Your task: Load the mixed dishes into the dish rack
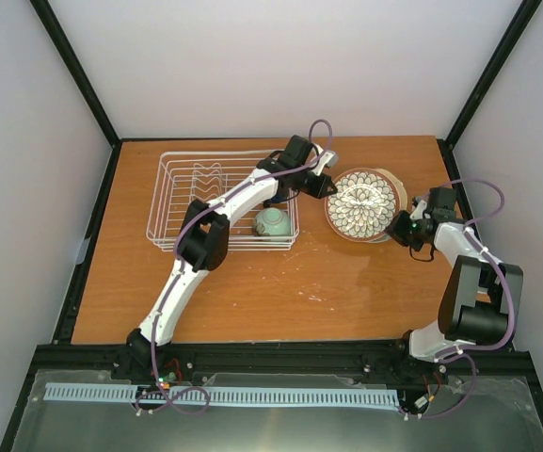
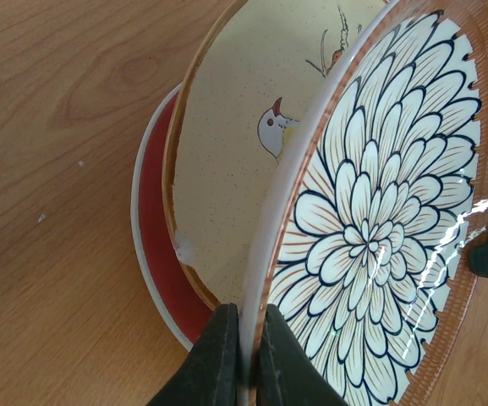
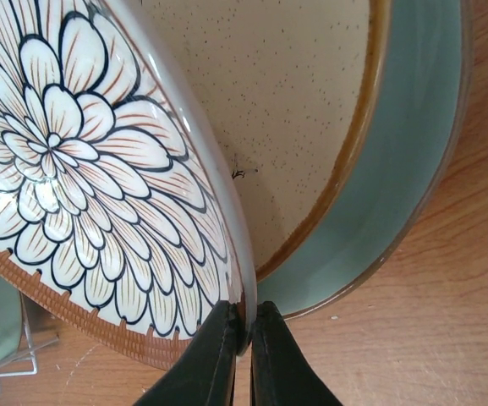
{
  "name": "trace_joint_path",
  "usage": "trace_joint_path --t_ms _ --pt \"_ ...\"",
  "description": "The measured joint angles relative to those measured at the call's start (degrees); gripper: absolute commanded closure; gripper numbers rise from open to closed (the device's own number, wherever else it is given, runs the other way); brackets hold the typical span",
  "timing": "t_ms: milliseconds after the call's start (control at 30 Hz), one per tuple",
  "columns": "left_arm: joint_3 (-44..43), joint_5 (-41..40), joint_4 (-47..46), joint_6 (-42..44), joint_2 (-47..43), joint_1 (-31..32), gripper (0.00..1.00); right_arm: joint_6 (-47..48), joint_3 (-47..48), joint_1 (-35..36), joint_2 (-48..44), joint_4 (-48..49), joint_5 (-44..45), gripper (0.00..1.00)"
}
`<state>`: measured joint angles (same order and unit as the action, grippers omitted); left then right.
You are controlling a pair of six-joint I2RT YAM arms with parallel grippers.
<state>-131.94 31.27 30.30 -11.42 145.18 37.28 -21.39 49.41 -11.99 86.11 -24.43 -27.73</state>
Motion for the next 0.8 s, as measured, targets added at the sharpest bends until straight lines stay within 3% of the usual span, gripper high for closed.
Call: trace_joint_path --t_ms 100,200,333,567,800 --pt "0.2 0.0 -0.2 0.0 -0.1 0.0 0.99 0.2 0.0 0.0 0.0 0.0 0.1 0.97" --pt "0.2 0.1 -0.2 0.0 -0.1 0.0 0.99 0.7 0.0 0.0 -0.4 0.0 0.5 0.87" --pt "0.8 1.1 -0.3 0.0 -0.9 0.2 1.00 1.4 -0.3 0.3 -1.8 0.0 1.3 0.82" --pt "7.4 2.3 2.6 2.2 -7.4 1.3 0.99 2.1 -1.2 0.5 -4.8 1.1 1.2 0.75" --pt "11.3 -0.7 5.7 4.5 -14.6 1.5 0.99 2.3 -1.7 0.9 -10.0 3.6 0.0 0.74"
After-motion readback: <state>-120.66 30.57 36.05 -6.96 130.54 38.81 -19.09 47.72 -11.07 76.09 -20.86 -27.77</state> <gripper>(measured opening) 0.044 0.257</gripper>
